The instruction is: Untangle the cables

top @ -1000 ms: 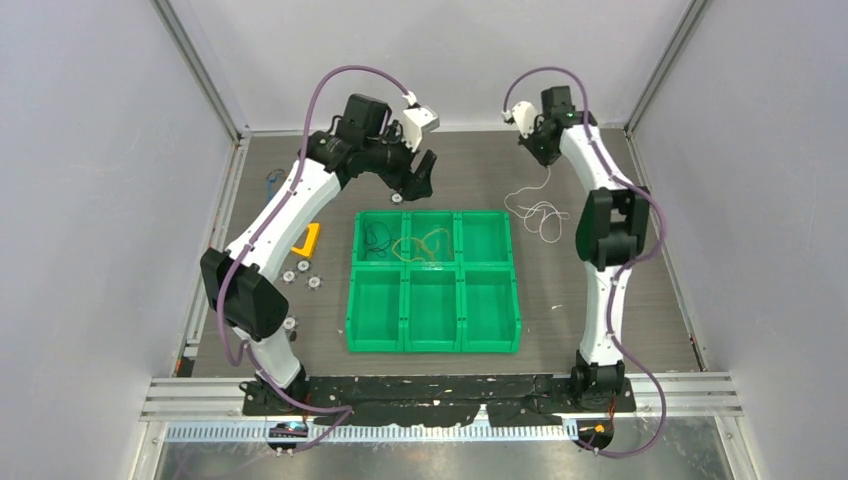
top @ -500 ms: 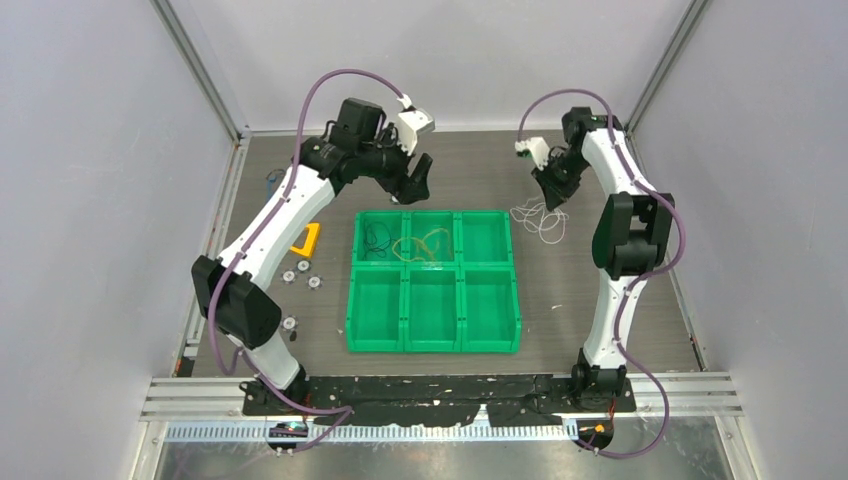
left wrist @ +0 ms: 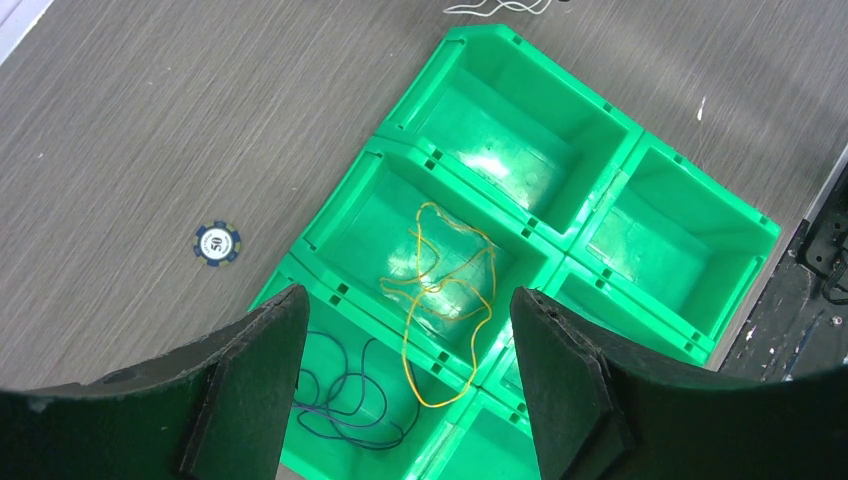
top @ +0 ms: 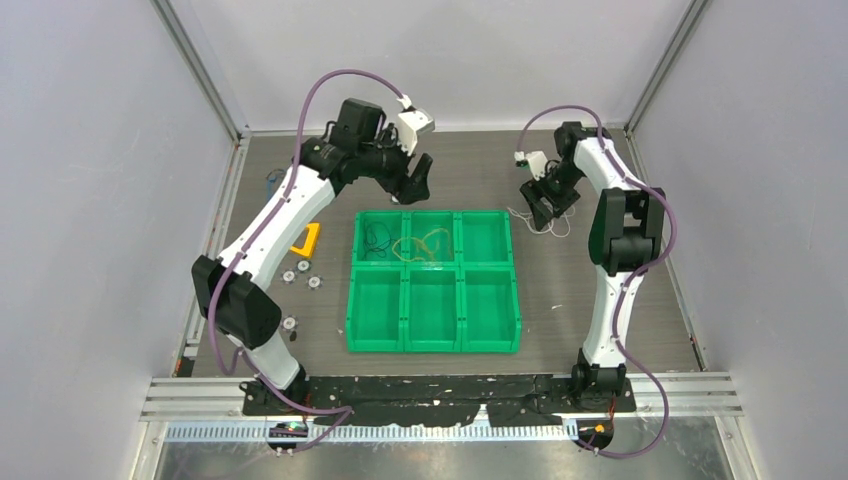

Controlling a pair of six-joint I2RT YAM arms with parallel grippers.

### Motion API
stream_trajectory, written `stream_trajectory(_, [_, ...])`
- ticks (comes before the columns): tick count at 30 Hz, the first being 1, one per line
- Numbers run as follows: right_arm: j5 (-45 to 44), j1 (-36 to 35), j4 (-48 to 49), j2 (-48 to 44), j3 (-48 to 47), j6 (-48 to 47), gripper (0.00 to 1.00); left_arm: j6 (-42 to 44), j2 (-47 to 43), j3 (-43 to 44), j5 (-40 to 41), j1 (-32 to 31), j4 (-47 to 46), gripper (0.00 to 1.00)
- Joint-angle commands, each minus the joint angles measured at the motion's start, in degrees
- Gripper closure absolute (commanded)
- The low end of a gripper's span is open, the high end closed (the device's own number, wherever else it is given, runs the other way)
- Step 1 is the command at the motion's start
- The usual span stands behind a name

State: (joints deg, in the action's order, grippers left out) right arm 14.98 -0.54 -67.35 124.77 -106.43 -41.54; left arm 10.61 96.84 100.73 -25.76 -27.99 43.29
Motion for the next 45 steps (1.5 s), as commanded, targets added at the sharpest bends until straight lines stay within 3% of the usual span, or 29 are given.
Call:
stream_trajectory(1, [-0.4, 2.0, 3.2, -5.3, 1.7, 12.8, 0.28, -1.1, -3.1, -1.1, -1.4, 0.3, -2.0, 0.25])
stream_trajectory(11, [1.0, 5.4, 12.7, -16.0, 14.0, 27.7, 0.29, -1.2, -4.6, -3.8, -1.3, 0.4, -2.4, 0.25])
stream_trajectory(16, [1.9, 5.3, 17.4, -12.3, 15.3, 30.5, 0.26, -0.9, -4.4, -3.3, -1.1, 1.0, -1.5, 0.25])
stream_trajectory(21, [1.9, 5.0, 19.2, -7.4, 14.1, 30.2, 0.3, -1.1, -4.2, -2.7, -0.9, 2.1, -0.3, 0.25])
stream_trajectory(23, [1.1, 5.1, 19.7, -6.8, 14.0, 29.7, 0.37, -1.6, -4.4, -2.8, -1.0, 2.4, -0.3, 0.25])
stream_trajectory(26, [2.4, 5.3, 18.4, -7.0, 11.6, 28.2, 0.64, -1.9, -4.5, -3.2, -1.3, 2.5, -0.5, 0.25])
stream_trajectory(29, [1.7, 5.3, 16.7, -7.8, 9.6, 25.3, 0.68, -2.5, -4.6, -4.0, -1.8, 2.7, -1.7, 0.25])
stream_trajectory(32, [1.8, 5.3, 14.4, -7.6, 7.0, 23.0, 0.92, -3.7, -4.7, -4.6, -2.3, 3.3, -3.1, 0.26])
stream_trajectory(36, [4.4, 5.7, 11.0, -10.8, 5.1, 20.5, 0.95, -5.4, -4.7, -4.8, -3.3, 5.0, -4.6, 0.26])
stream_trajectory(45, [13.1, 4.3, 7.4, -28.0, 5.1, 14.9, 0.95, -6.2, -6.8, -8.4, -3.6, 8.0, -8.3, 0.26])
